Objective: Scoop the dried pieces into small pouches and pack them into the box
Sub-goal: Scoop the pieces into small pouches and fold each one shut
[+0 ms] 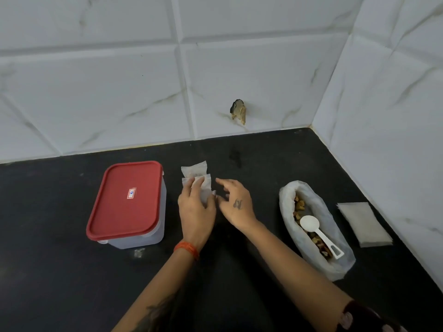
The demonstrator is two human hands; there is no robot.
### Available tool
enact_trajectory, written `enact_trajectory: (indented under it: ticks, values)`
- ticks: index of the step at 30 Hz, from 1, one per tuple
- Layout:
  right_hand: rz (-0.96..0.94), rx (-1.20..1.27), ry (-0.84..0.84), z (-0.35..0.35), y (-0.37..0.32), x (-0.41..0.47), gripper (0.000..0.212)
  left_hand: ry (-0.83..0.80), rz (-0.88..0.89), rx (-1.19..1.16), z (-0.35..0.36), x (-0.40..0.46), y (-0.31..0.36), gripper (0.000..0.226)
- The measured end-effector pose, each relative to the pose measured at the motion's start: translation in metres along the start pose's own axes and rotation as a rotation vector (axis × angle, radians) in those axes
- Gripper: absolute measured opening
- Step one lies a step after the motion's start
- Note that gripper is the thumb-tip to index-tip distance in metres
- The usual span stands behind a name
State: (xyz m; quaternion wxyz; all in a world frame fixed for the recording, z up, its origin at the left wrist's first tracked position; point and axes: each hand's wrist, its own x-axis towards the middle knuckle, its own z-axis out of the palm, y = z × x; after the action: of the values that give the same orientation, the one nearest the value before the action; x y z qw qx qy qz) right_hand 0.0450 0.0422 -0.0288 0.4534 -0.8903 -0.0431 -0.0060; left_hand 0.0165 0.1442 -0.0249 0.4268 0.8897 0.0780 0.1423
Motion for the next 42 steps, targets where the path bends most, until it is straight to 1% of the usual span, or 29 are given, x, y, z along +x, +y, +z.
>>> enact_trajectory:
  ticks: [5, 8, 14, 16, 17, 19, 21, 23, 24, 25, 27, 28, 31, 34, 42]
  values:
    - [-0.069, -0.018, 0.150, -0.061, 0.008, -0.023, 0.046, -0.019, 0.129, -0.151, 0.011, -0.016, 0.049, 0.046]
    - [-0.055, -0.041, 0.275, -0.103, 0.022, -0.041, 0.046, -0.068, 0.171, -0.250, 0.029, -0.030, 0.082, 0.044]
    - [0.098, -0.062, 0.478, -0.180, 0.071, -0.086, 0.043, -0.283, 0.281, -0.345, 0.086, -0.069, 0.134, 0.040]
    - [0.160, -0.072, 0.547, -0.197, 0.092, -0.100, 0.041, -0.375, 0.263, -0.364, 0.108, -0.084, 0.147, 0.040]
    - [0.192, -0.076, 0.567, -0.203, 0.103, -0.106, 0.041, -0.428, 0.225, -0.377, 0.117, -0.091, 0.154, 0.040]
    - [0.263, -0.110, 0.568, -0.212, 0.125, -0.118, 0.041, -0.564, 0.103, -0.410, 0.135, -0.104, 0.168, 0.043]
    - [0.324, -0.150, 0.515, -0.215, 0.143, -0.127, 0.043, -0.720, -0.046, -0.455, 0.150, -0.111, 0.178, 0.045]
    - [0.370, -0.166, 0.433, -0.216, 0.158, -0.134, 0.046, -0.815, -0.164, -0.466, 0.168, -0.114, 0.183, 0.042]
    - [0.384, -0.167, 0.393, -0.215, 0.164, -0.136, 0.048, -0.838, -0.199, -0.458, 0.174, -0.115, 0.184, 0.035]
    - [0.393, -0.168, 0.358, -0.214, 0.168, -0.138, 0.049, -0.850, -0.228, -0.452, 0.179, -0.116, 0.187, 0.029]
    - [0.401, -0.190, 0.301, -0.213, 0.175, -0.139, 0.052, -0.866, -0.304, -0.458, 0.187, -0.118, 0.189, 0.029]
    - [0.403, -0.208, 0.276, -0.212, 0.177, -0.138, 0.052, -0.870, -0.334, -0.478, 0.188, -0.119, 0.190, 0.032]
    - [0.400, -0.236, 0.229, -0.212, 0.178, -0.137, 0.051, -0.875, -0.392, -0.501, 0.190, -0.120, 0.194, 0.050]
    - [0.395, -0.259, 0.236, -0.212, 0.180, -0.137, 0.050, -0.861, -0.407, -0.500, 0.190, -0.120, 0.194, 0.059]
    - [0.349, -0.217, 0.335, -0.212, 0.169, -0.134, 0.048, -0.818, -0.372, -0.550, 0.182, -0.119, 0.193, 0.055]
